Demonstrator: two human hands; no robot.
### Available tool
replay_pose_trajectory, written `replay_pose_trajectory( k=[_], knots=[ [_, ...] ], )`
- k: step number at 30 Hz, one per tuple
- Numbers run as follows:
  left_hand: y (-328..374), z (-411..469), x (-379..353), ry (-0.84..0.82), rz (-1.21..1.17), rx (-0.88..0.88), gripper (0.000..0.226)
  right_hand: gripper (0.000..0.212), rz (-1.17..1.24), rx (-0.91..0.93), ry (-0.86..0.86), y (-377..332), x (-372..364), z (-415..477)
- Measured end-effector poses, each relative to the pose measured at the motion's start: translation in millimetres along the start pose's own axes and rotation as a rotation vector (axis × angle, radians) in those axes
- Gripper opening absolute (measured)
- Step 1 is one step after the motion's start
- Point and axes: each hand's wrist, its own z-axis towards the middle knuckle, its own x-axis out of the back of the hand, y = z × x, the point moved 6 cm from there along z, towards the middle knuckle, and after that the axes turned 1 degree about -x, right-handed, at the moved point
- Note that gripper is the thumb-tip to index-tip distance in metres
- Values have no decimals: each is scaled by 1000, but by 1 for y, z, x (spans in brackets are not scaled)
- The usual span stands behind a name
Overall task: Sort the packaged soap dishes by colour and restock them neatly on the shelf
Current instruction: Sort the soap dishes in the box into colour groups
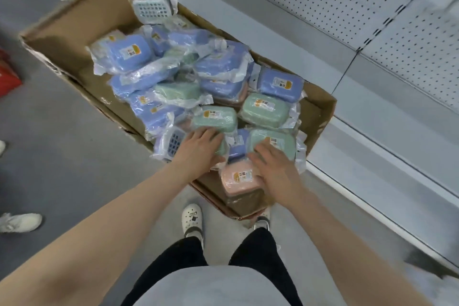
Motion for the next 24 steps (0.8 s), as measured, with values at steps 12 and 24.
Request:
replay_pose_trajectory(
  k=[12,24],
  knots=[
    [-31,-10,-5,-110,-20,-105,91,60,-183,-104,-275,-40,-24,25],
    [-60,8,53,134,-373,200,85,70,650,-500,-189,13,54,42]
  ],
)
